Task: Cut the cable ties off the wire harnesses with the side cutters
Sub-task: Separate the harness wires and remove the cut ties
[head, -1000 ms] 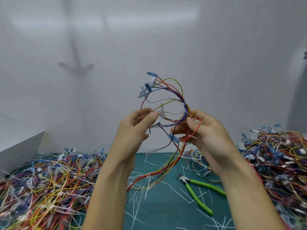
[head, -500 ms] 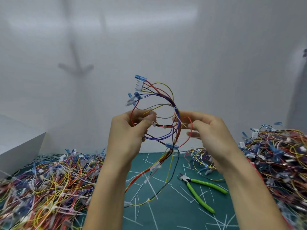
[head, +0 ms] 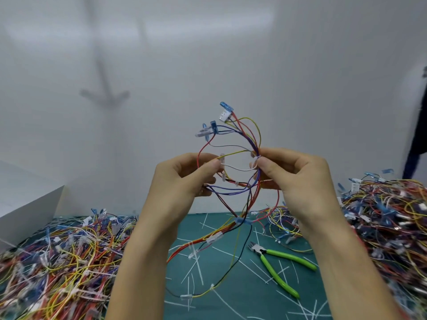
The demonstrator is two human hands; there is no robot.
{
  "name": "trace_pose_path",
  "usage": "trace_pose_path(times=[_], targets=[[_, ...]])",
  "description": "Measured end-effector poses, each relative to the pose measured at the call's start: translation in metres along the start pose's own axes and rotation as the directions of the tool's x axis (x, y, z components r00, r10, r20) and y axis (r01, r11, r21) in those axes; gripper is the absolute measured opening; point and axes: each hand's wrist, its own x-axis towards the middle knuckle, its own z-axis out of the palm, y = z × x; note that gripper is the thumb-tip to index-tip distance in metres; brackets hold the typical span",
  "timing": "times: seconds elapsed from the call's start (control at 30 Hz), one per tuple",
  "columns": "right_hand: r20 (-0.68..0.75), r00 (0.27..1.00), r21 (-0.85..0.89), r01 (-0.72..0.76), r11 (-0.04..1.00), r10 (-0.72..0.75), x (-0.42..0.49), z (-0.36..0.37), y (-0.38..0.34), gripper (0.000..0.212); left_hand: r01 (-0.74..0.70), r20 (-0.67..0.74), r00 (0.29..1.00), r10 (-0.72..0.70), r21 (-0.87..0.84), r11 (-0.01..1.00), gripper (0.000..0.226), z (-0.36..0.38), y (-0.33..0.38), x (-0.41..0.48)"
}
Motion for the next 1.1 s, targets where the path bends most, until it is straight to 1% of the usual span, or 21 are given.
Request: trace_pose_path(times=[0.17, 0.37, 0.5, 0.6, 0.77, 0.93, 1.03, 1.1], targets=[[-0.061, 0.998, 0.029, -0.023, 0.999, 0.025, 0.001, -0.002, 0.001, 0.022, 0.034, 0.028, 0.999, -0.032, -0.081, 0.996, 0.012, -0.006, 0.003, -0.001], [-0.089, 0.995, 0.056, -0.033, 0.998, 0.038, 0.002, 0.001, 0.003, 0.022, 0.025, 0.029, 0.999, -0.024, -0.041, 0.999, 0.012, -0.009, 0.005, -0.003], [-0.123, 0.992, 0.066, -0.014, 0.998, 0.022, 0.002, 0.002, 0.002, 0.023, 0.040, 0.011, 0.999, -0.039, -0.070, 0.997, 0.018, -0.010, 0.007, -0.004], [-0.126, 0.992, 0.071, -0.014, 0.997, 0.023, 0.002, 0.003, 0.001, 0.022, 0.038, -0.002, 0.999, -0.038, -0.071, 0.997, 0.019, -0.010, 0.008, -0.005], [-0.100, 0.994, 0.094, -0.034, 0.995, 0.043, 0.000, 0.004, 0.001, 0.017, 0.025, -0.036, 0.999, -0.026, -0.048, 0.999, 0.014, -0.011, 0.007, -0.004], [-0.098, 0.994, 0.097, -0.045, 0.994, 0.055, 0.001, 0.005, 0.001, 0.017, 0.007, -0.052, 0.999, -0.008, -0.027, 1.000, 0.012, -0.010, 0.008, -0.004], [-0.118, 0.992, 0.108, -0.041, 0.993, 0.054, 0.000, 0.005, 0.001, 0.017, -0.016, -0.019, 1.000, 0.016, -0.017, 1.000, 0.013, -0.012, 0.011, -0.006], [-0.134, 0.990, 0.100, -0.035, 0.994, 0.048, 0.000, 0.005, 0.001, 0.017, -0.031, 0.043, 0.999, 0.031, -0.008, 0.999, 0.014, -0.013, 0.013, -0.008]])
